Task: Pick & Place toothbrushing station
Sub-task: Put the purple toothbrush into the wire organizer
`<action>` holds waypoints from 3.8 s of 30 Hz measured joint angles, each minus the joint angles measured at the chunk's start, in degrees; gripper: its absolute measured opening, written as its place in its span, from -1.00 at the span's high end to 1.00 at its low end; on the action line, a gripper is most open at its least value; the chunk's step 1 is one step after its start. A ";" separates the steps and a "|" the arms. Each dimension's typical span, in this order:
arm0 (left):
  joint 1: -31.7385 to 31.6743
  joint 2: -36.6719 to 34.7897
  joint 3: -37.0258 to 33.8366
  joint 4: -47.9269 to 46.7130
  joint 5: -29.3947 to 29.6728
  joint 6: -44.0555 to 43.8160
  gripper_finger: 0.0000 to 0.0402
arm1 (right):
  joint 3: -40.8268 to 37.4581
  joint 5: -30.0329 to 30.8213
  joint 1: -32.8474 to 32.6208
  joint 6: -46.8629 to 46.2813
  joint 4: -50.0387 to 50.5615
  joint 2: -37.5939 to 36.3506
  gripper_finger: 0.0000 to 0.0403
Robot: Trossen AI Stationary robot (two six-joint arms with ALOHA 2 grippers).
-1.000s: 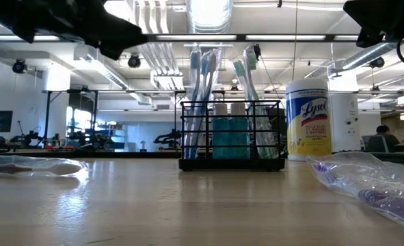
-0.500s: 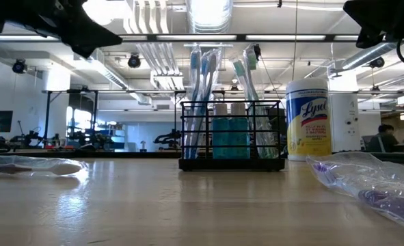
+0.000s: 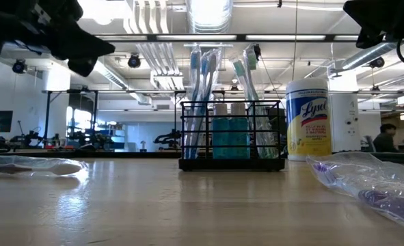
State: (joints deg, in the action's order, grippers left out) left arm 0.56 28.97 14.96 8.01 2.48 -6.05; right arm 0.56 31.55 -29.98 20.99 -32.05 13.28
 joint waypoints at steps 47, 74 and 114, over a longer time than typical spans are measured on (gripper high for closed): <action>-0.07 -13.81 -13.53 10.00 -3.96 -0.67 0.99 | 0.00 0.02 0.02 -1.07 -0.02 0.00 0.96; 18.50 24.71 35.03 -52.83 11.78 -18.63 0.87 | -0.02 0.04 0.02 -2.99 0.11 0.07 0.96; 23.61 62.49 39.13 -55.53 3.49 -24.05 -0.03 | -0.02 0.02 0.02 -3.02 0.04 0.36 0.96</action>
State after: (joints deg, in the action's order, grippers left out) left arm 24.16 91.46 54.08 -47.52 5.97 -30.11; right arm 0.54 31.57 -29.95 17.98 -32.01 13.63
